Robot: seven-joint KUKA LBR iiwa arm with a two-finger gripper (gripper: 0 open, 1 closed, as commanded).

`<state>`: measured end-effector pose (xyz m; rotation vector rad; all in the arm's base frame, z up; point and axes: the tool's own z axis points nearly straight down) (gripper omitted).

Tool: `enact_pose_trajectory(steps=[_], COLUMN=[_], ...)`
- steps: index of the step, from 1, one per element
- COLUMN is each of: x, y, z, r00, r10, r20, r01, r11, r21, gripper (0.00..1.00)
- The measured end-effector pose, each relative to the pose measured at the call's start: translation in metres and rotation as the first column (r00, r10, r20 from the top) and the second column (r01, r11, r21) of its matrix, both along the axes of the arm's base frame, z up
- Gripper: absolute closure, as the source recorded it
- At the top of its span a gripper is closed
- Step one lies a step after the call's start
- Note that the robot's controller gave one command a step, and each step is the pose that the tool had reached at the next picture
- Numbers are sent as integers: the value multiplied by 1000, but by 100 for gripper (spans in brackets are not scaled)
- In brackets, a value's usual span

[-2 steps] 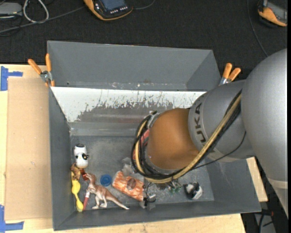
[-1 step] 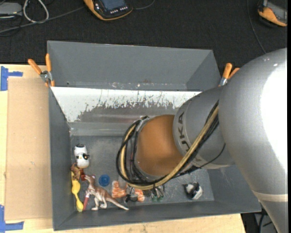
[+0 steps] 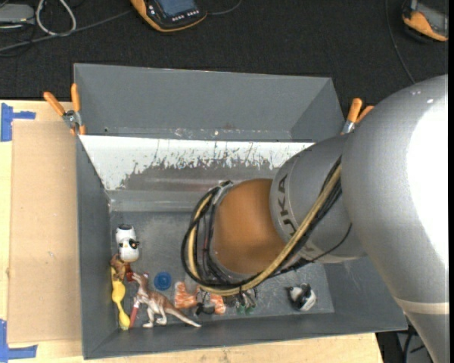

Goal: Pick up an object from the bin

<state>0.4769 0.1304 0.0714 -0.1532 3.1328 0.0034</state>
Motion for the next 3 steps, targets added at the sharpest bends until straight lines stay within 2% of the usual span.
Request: enact_pose_trajectory(steps=[1, 2, 3], x=[-4, -5, -6], y=[-5, -13, -9], z=[73, 92, 170], r00=[1000, 1000, 1000], r10=[-8, 16, 16], r20=[-6, -6, -8], r01=[8, -16, -16], r11=[1000, 1000, 1000], r21=[-1, -2, -1], gripper=[100, 100, 100])
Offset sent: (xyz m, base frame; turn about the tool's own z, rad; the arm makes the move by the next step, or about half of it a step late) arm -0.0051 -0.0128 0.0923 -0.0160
